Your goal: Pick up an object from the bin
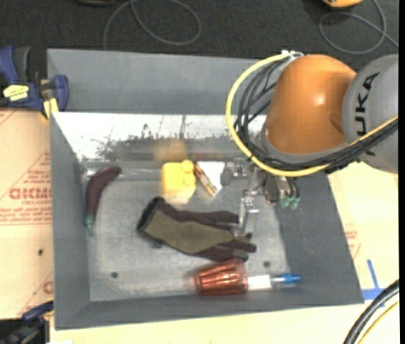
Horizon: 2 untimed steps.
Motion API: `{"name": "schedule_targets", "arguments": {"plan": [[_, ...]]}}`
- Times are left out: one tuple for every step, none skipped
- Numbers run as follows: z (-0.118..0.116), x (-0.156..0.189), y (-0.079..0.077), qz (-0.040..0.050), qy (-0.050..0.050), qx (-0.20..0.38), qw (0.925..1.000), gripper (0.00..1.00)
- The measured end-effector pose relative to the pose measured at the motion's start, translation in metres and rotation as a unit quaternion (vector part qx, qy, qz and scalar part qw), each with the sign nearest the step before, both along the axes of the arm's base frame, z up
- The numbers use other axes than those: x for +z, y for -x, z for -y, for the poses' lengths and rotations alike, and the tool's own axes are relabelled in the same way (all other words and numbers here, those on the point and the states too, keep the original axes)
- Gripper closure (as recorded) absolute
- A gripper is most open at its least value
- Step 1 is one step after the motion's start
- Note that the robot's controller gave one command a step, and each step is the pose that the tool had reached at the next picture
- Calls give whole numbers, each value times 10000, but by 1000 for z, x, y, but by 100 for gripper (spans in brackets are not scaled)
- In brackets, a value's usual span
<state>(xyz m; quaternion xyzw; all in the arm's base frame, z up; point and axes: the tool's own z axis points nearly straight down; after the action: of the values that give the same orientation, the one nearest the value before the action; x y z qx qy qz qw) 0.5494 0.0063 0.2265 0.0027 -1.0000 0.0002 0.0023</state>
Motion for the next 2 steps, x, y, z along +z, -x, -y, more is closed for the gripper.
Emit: {"name": "schedule_targets", "arguments": {"plan": [[0, 5, -1, 43, -1, -1, 10000, 0], [-1, -31, -2, 63, 3, 294, 9995, 0]]}}
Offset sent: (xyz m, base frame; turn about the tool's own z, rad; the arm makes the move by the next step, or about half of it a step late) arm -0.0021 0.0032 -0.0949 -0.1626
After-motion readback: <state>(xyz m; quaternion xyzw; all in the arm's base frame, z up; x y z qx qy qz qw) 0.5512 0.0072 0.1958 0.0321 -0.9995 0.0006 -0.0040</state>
